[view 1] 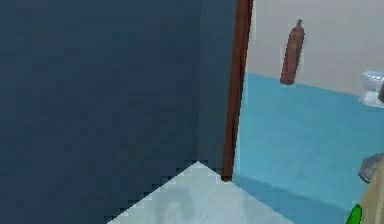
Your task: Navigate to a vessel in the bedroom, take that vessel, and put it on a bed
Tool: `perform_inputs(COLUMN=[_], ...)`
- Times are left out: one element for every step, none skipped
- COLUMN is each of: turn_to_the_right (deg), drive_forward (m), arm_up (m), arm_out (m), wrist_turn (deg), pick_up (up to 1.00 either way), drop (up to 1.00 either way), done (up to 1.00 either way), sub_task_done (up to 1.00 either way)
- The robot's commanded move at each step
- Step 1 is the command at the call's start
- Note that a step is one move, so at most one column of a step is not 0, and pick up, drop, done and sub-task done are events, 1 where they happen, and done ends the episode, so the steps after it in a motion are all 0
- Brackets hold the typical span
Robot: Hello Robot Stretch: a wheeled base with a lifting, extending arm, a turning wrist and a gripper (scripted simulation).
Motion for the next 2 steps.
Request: perform_inputs(turn_to_the_right=[0.0, 33.0], drive_forward=[0.45, 0.0], arm_up=[0.0, 0.0], arm_out=[0.0, 0.0], wrist_turn=[0.0, 0.0], pick_up=[0.0, 0.0], drop=[0.0, 0.0], done=[0.0, 0.0], sub_task_done=[0.0, 0.0])
